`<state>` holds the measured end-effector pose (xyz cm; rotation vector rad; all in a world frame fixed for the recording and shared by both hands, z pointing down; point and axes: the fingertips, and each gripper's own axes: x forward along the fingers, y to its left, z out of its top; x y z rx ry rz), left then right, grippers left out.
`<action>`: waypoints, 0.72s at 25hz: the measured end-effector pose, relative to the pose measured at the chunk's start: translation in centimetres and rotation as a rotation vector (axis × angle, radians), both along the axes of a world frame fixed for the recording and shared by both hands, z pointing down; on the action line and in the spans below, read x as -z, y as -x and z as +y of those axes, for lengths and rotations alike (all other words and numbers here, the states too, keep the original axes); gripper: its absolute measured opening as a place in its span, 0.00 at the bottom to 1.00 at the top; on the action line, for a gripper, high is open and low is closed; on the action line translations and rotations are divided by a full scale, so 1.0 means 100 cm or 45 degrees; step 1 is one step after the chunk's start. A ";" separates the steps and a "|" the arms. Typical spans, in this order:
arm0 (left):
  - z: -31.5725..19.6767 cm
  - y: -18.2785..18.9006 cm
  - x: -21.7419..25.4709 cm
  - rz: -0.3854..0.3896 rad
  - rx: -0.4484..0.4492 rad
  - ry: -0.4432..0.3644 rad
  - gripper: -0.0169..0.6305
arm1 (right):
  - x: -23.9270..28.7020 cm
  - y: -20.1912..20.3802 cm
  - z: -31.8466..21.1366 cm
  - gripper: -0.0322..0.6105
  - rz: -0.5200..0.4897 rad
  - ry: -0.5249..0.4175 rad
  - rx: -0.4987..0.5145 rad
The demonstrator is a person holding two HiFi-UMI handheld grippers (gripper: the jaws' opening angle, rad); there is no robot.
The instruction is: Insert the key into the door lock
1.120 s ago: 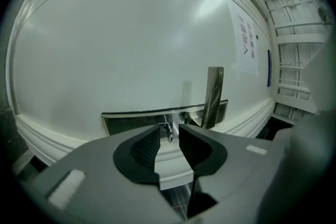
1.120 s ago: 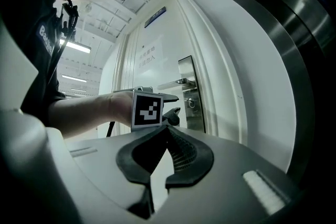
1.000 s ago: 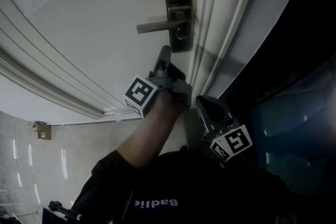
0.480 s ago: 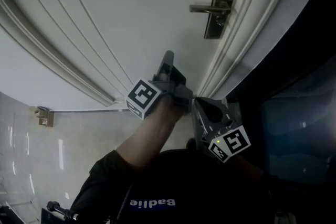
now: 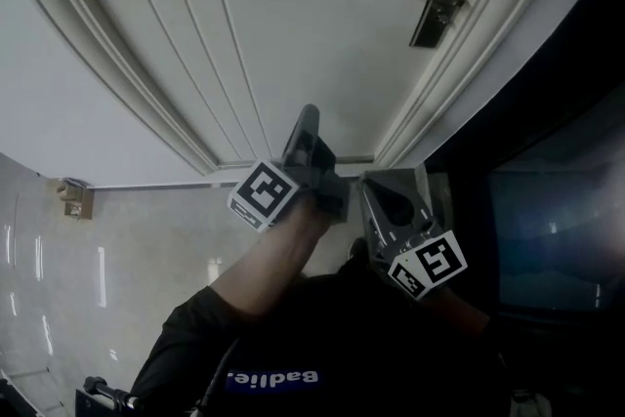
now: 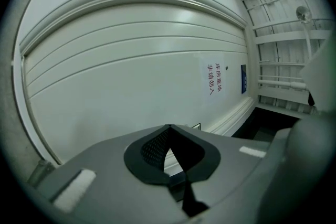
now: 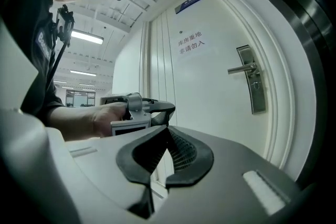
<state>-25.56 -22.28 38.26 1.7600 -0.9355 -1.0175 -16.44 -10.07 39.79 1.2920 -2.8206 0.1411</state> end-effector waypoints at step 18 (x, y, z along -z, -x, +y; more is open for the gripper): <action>0.098 -0.039 -0.005 -0.453 0.000 -0.143 0.05 | -0.002 -0.029 0.060 0.06 -0.088 0.020 0.095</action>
